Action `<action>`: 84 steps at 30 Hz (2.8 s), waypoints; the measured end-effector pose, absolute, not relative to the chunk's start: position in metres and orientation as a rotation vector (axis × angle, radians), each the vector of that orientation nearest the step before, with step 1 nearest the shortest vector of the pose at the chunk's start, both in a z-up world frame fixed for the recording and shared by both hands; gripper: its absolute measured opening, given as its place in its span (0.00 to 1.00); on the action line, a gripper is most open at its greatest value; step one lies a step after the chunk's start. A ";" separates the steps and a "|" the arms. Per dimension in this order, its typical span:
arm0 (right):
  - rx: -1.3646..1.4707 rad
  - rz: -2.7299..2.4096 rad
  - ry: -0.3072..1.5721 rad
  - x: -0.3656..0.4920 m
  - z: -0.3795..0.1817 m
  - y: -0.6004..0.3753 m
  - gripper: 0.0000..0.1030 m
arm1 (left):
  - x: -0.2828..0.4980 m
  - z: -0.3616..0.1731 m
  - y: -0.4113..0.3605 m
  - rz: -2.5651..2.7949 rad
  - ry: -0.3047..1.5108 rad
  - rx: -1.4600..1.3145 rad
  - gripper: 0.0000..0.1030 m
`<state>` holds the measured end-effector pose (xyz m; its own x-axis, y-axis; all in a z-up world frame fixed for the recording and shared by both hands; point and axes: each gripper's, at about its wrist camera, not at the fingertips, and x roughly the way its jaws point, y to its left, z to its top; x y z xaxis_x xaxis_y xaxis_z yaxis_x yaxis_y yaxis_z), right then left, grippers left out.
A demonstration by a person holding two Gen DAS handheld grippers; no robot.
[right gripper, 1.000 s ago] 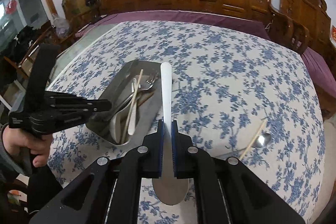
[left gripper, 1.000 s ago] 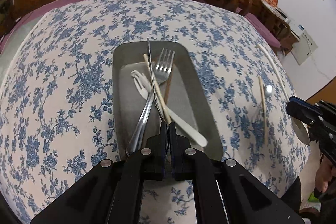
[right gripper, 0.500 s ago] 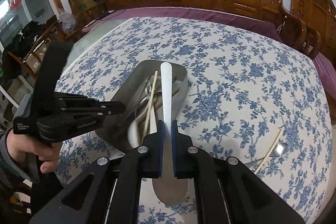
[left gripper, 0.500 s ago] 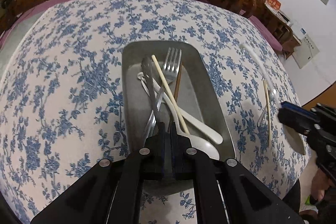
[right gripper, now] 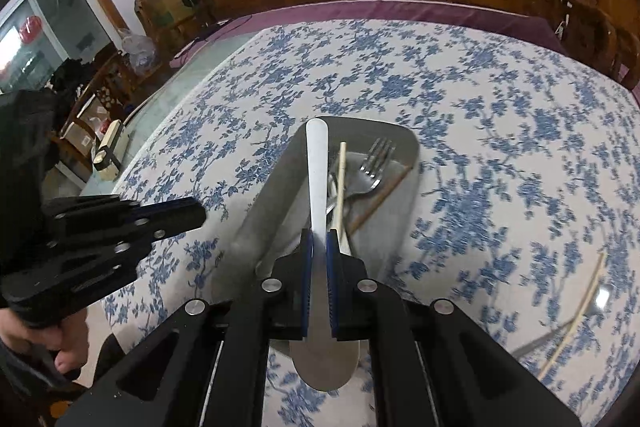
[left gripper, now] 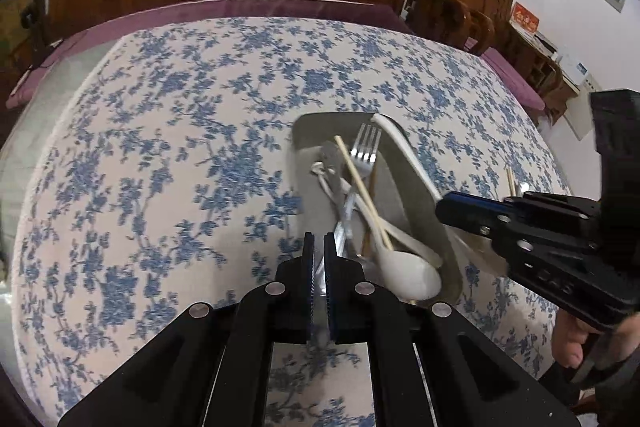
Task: Organize utensils
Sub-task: 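Lower the white spoon into the tray and open the right tool, then move the right tool to the wooden chopstick and grasp it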
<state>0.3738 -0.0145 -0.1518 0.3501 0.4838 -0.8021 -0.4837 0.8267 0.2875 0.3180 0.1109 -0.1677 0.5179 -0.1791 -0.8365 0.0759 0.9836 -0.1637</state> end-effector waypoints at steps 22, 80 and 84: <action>0.129 0.604 1.119 0.406 -0.180 0.023 0.09 | 0.304 -0.150 0.137 -0.110 0.982 -0.105 0.04; 0.009 0.206 1.150 0.359 -0.225 -0.206 0.28 | 0.297 -0.151 -0.019 -0.331 0.946 -0.008 0.79; -0.050 0.182 1.160 0.369 -0.231 -0.201 0.28 | 0.296 -0.154 -0.029 -0.342 0.952 0.011 0.79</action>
<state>0.3689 -0.2013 -0.2315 0.3861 0.1174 -0.9150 -0.1687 0.9841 0.0551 0.2962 -0.0294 -0.1535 0.5309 -0.2816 -0.7993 0.2915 0.9463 -0.1398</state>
